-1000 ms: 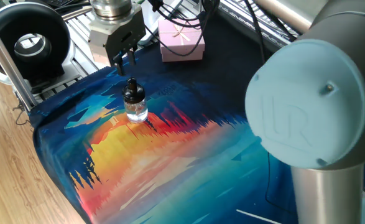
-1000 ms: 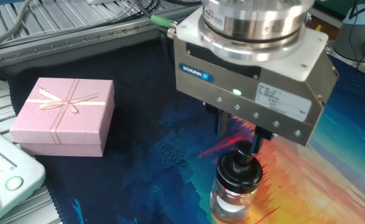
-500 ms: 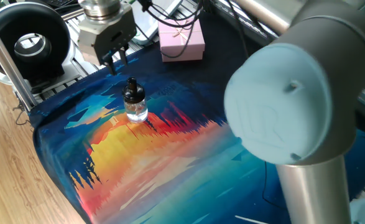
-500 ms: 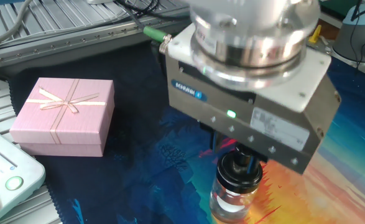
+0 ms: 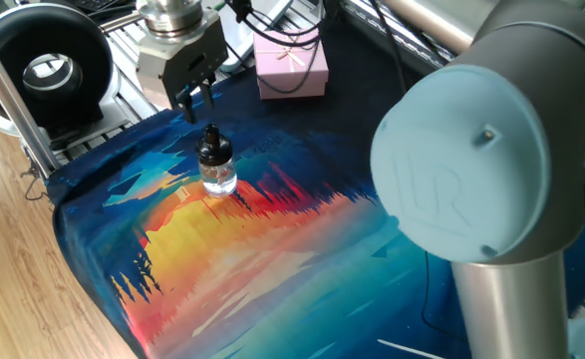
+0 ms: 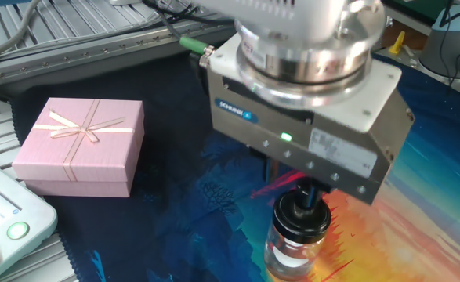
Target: Screw the lid onto the jar
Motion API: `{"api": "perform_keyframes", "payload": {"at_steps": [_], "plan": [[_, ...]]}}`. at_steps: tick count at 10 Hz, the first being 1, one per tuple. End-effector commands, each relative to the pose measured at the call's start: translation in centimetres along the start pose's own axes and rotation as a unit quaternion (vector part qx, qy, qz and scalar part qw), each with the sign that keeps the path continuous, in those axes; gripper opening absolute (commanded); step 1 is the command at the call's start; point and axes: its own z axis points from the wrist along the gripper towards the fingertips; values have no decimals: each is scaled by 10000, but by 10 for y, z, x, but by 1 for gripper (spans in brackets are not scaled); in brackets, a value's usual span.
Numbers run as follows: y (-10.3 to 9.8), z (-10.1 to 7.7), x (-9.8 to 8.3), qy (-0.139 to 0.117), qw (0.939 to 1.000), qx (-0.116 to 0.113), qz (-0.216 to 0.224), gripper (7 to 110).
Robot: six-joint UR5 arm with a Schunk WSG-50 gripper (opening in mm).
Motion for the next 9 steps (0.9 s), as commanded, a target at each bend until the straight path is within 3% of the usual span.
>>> {"api": "perform_keyframes", "payload": {"at_steps": [1,5,8,9], "plan": [[8,-8,12,-20,9996,-259,63,44],[5,-5,1,-142,9997,-211,28,44],[2,-5,3,-96,9998,-147,101,44],[2,-5,3,-100,9998,-161,98,22]]}}
